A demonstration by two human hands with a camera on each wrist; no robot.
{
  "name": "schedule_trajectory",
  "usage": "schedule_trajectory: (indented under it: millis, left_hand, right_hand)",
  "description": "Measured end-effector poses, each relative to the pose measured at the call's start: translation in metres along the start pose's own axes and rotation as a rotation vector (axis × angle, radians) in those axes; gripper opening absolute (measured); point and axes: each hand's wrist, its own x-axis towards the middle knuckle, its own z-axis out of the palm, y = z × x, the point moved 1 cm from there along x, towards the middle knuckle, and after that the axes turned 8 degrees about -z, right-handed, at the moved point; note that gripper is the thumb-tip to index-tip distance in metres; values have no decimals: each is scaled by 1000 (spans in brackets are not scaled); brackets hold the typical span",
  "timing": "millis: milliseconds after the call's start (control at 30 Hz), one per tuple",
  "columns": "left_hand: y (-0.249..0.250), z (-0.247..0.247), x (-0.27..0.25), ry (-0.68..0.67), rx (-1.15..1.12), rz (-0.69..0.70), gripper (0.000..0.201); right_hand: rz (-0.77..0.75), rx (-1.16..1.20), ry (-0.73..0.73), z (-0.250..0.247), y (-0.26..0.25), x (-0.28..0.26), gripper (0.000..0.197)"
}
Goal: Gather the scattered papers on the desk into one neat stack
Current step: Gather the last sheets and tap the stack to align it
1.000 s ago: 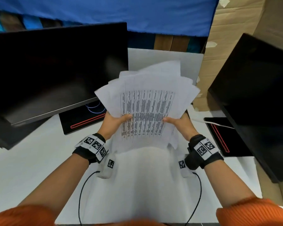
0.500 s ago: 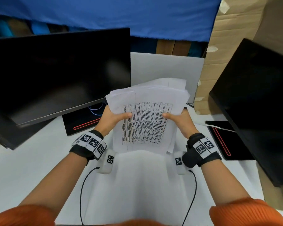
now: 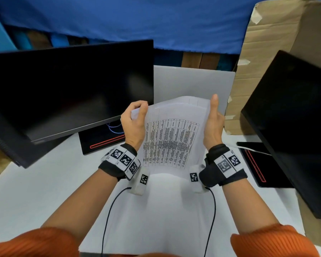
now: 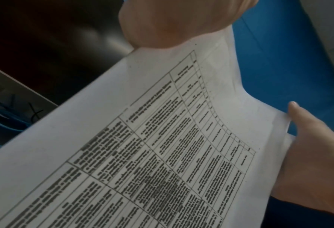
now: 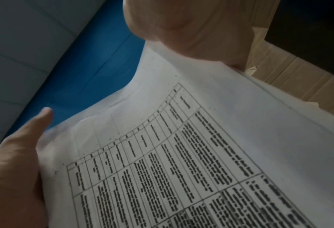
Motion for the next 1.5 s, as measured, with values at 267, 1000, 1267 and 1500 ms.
schedule_trajectory:
  millis: [267, 1000, 1267, 1500]
  left_hand:
    - [3, 1, 5, 4, 28, -36, 17]
    - [-35, -30, 21, -593, 228, -303, 23]
    - [-13, -45, 25, -714, 79, -329, 30]
    - [-10, -53, 26, -731, 101, -332, 34]
  right_hand:
    - [-30, 37, 16, -1, -1, 6, 42]
    - [119, -253, -407, -30, 42, 6, 19]
    - [81, -129, -376, -26, 30, 0, 26]
    - [72, -96, -352, -14, 23, -8, 27]
